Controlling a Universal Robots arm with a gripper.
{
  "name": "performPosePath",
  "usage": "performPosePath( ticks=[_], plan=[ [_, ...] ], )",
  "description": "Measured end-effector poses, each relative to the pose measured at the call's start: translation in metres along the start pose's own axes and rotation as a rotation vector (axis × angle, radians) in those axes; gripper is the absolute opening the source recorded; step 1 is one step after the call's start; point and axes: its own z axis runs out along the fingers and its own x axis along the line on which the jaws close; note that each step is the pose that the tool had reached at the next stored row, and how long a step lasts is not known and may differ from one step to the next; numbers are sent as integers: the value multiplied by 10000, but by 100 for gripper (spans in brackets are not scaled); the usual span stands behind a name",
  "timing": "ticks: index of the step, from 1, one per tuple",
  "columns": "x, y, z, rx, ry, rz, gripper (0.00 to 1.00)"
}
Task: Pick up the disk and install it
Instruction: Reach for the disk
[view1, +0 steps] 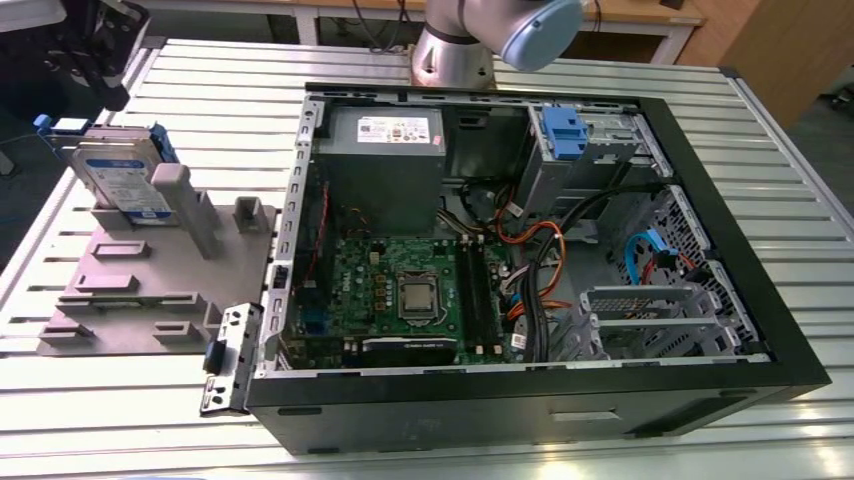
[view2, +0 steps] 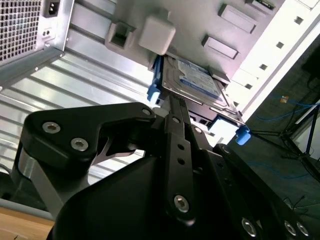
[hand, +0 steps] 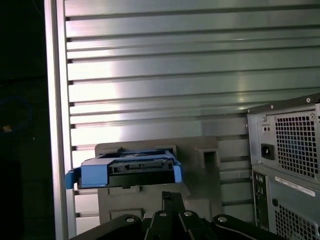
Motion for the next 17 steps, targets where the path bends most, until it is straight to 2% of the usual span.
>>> performPosePath(
  ticks=[5, 10, 11, 13, 14, 17],
  plan=[
    [130, 11, 31, 5, -2, 39, 11],
    [138, 11, 34, 7, -2, 41, 11],
    [139, 11, 36, 10, 31, 43, 11],
    [139, 11, 42, 29, 251, 53, 11],
    [139, 11, 43, 36, 319, 56, 11],
    [139, 10, 43, 36, 324, 55, 11]
  ],
)
